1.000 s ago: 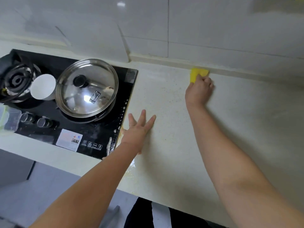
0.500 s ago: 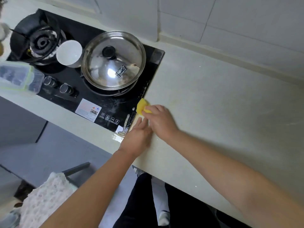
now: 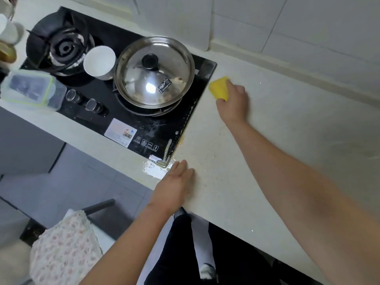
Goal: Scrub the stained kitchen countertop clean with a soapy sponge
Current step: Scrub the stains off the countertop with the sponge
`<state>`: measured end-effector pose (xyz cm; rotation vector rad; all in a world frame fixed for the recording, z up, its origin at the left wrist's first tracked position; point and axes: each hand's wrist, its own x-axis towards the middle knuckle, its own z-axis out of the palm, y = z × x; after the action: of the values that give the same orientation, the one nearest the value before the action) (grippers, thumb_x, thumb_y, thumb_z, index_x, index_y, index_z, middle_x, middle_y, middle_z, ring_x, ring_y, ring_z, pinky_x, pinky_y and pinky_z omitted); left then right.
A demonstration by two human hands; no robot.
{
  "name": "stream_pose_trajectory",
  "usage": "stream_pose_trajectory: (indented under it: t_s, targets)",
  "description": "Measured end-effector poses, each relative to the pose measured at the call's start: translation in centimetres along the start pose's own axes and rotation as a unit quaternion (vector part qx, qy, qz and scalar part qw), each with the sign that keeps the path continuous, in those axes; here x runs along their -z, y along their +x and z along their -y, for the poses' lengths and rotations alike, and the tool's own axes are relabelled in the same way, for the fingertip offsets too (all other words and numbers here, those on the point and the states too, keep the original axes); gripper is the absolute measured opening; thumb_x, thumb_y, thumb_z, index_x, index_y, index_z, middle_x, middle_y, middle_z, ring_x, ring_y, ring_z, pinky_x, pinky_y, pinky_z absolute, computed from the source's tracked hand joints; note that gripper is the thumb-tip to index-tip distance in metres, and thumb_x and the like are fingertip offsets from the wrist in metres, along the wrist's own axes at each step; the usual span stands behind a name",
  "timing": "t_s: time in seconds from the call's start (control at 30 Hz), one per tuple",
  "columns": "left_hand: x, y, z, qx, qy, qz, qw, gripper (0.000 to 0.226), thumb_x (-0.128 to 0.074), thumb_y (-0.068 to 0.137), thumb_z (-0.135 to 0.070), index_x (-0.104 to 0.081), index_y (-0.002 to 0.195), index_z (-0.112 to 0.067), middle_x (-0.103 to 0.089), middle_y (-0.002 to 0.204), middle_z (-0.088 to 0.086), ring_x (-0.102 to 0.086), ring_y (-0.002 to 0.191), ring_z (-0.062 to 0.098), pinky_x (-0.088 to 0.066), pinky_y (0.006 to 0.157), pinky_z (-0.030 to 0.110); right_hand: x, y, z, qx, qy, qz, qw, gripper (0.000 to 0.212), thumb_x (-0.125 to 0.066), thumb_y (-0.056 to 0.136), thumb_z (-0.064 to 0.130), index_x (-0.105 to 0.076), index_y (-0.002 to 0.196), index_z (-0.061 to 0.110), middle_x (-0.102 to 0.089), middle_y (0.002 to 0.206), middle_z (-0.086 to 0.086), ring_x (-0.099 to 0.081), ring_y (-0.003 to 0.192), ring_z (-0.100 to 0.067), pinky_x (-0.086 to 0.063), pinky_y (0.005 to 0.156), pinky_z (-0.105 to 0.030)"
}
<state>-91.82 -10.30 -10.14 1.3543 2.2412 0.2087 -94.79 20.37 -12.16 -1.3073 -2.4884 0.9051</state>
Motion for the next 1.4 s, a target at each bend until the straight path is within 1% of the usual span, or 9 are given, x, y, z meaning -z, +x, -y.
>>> stream_pose_trajectory:
  t_s: [0.2,0.47,0.57,0.67,0.77,0.9,1.03,1.23,1.4]
  targets:
    - [0.9,-2.2,1.6,0.009,-0.018,0.023,1.0,0.033,-0.047,0.062,0.007,-0.044,0.089,-0.012,-0.038,0.101,0.002,-0.04,0.092,0.024,-0.046,0.064,0.046,-5.8,-8.8,3.5,0.169,-0.097,0.061,0.979,0.064,-0.041,0.074,0.025,-0.057,0.136,0.025,-0.055,0.115,-0.006,-0.051,0.099,-0.031,-0.044,0.091,-0.042]
    - [2.1,-5.9,2.8,0.123,-0.009,0.037,0.992,0.012,-0.058,0.084,-0.009,-0.061,0.092,-0.018,-0.059,0.102,-0.002,-0.06,0.1,0.024,-0.052,0.069,0.037,-7.4,-22.8,3.9,0.332,-0.114,0.194,0.916,0.065,-0.059,0.07,0.029,-0.054,0.135,0.033,-0.054,0.118,-0.002,-0.05,0.102,-0.029,-0.041,0.083,-0.04]
    - [3.4,-7.1,2.4,0.157,0.016,0.067,0.985,0.022,-0.054,0.093,-0.016,-0.072,0.104,-0.021,-0.068,0.107,-0.001,-0.065,0.101,0.027,-0.049,0.073,0.034,-6.2,-23.8,3.4,0.386,-0.089,0.237,0.887,0.062,-0.062,0.07,0.023,-0.056,0.131,0.034,-0.053,0.112,0.001,-0.051,0.097,-0.027,-0.044,0.084,-0.041]
    - [4.1,-8.0,2.9,0.173,-0.01,0.054,0.983,0.036,-0.053,0.095,-0.016,-0.067,0.125,-0.031,-0.067,0.123,-0.005,-0.065,0.108,0.026,-0.051,0.08,0.034,-3.7,-20.7,1.1,0.343,-0.058,0.146,0.926,0.061,-0.055,0.073,0.018,-0.058,0.134,0.027,-0.053,0.107,0.001,-0.052,0.09,-0.027,-0.046,0.085,-0.043]
    - [4.1,-8.1,4.2,0.177,0.0,0.058,0.982,0.042,-0.058,0.094,-0.015,-0.057,0.136,-0.022,-0.053,0.143,-0.004,-0.062,0.113,0.024,-0.052,0.082,0.035,-0.9,-13.6,-3.3,0.189,-0.078,0.011,0.979,0.065,-0.053,0.076,0.019,-0.053,0.141,0.022,-0.055,0.105,-0.009,-0.053,0.088,-0.035,-0.049,0.081,-0.046]
    - [3.4,-7.6,5.5,0.195,0.045,0.086,0.976,0.066,-0.074,0.091,-0.028,-0.038,0.143,-0.009,-0.025,0.156,0.006,-0.039,0.14,0.028,-0.057,0.088,0.04,1.2,-5.6,-5.2,-0.001,-0.098,-0.077,0.992,0.062,-0.051,0.078,0.021,-0.056,0.139,0.019,-0.055,0.112,-0.018,-0.054,0.099,-0.04,-0.046,0.089,-0.044]
    - [2.1,-6.7,6.5,0.222,0.087,0.119,0.964,0.09,-0.072,0.092,-0.049,-0.025,0.153,-0.003,-0.008,0.168,0.018,-0.016,0.156,0.034,-0.047,0.111,0.04,-1.1,-6.8,-2.0,0.052,-0.157,-0.025,0.986,0.063,-0.055,0.072,0.026,-0.058,0.135,0.025,-0.057,0.125,-0.009,-0.051,0.105,-0.037,-0.046,0.088,-0.044]
    - [1.9,-5.4,6.1,0.243,0.146,0.122,0.951,0.07,-0.069,0.094,-0.048,-0.042,0.136,0.002,-0.035,0.146,0.02,-0.04,0.138,0.031,-0.056,0.087,0.034,-4.2,-20.9,-0.3,0.259,-0.172,0.087,0.946,0.058,-0.059,0.085,0.055,-0.056,0.137,0.03,-0.057,0.128,0.001,-0.051,0.112,-0.029,-0.041,0.089,-0.042]
    - [2.3,-4.3,5.6,0.252,0.165,0.156,0.941,0.037,-0.069,0.094,-0.012,-0.056,0.127,-0.003,-0.043,0.119,0.014,-0.046,0.113,0.026,-0.045,0.067,0.029,-3.2,-24.4,-1.1,0.362,-0.129,0.122,0.915,0.035,-0.063,0.086,0.038,-0.067,0.121,0.035,-0.063,0.117,0.012,-0.056,0.105,-0.022,-0.043,0.086,-0.04]
